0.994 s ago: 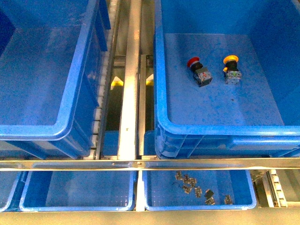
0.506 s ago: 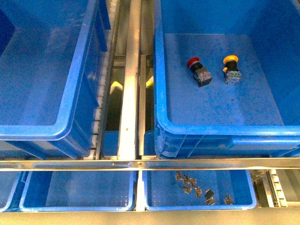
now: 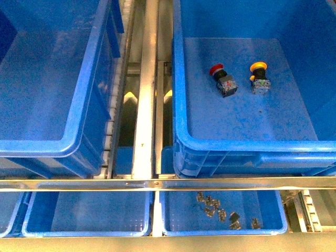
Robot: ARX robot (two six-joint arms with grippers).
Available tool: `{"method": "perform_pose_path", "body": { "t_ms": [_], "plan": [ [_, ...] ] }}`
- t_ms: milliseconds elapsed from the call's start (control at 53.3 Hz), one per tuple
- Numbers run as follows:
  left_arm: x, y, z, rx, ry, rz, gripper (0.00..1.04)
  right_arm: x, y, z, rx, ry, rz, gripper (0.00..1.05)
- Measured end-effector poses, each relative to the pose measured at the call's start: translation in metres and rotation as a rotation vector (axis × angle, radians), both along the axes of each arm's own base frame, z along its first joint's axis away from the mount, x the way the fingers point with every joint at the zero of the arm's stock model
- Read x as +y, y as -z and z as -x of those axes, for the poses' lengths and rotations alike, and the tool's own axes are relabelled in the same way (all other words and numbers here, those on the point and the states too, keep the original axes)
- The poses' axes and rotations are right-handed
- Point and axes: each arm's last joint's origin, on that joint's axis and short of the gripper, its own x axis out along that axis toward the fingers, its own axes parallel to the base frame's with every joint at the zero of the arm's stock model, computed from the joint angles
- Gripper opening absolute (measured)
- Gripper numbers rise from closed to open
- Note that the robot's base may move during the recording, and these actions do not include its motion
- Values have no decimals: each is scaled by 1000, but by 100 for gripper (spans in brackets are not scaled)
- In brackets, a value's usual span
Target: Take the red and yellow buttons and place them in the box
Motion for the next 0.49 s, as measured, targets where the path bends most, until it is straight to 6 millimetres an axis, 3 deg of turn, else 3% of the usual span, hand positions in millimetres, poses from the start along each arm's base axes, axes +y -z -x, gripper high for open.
{"method": "perform_pose_path", "body": {
  "t_ms": [487],
  "plan": [
    [0,0,0,0,0,0,97,0,0,0,0,0,0,98]
  ]
}}
